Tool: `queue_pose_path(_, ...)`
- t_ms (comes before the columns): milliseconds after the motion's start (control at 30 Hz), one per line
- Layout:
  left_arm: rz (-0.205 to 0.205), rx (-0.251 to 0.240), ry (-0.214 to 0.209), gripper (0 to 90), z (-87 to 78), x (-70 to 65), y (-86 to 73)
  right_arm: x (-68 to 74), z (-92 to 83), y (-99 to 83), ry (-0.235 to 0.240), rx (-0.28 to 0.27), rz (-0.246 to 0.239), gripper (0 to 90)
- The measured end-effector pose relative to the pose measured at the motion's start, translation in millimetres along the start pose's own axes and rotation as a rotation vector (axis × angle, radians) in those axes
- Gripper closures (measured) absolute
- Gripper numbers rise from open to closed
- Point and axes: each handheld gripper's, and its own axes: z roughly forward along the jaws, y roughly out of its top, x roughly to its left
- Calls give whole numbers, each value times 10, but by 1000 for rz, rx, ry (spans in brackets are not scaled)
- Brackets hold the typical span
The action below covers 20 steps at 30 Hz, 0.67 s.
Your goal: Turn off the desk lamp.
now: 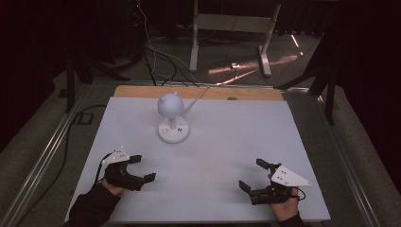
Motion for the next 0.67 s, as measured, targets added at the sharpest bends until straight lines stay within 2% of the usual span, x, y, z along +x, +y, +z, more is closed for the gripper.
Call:
queue_pose_path(233, 7, 5, -3, 5, -45, -46, -122, -2, 3, -3, 0, 3, -3, 0)
queue_pose_path(467, 23, -6, 16, 5, -64, -49, -229, -11, 0, -10, 1, 5, 5, 0)
queue_pose_path(667, 19, -25, -1, 5, -76, -37, -252, -15, 3, -13, 5, 9, 4, 0)
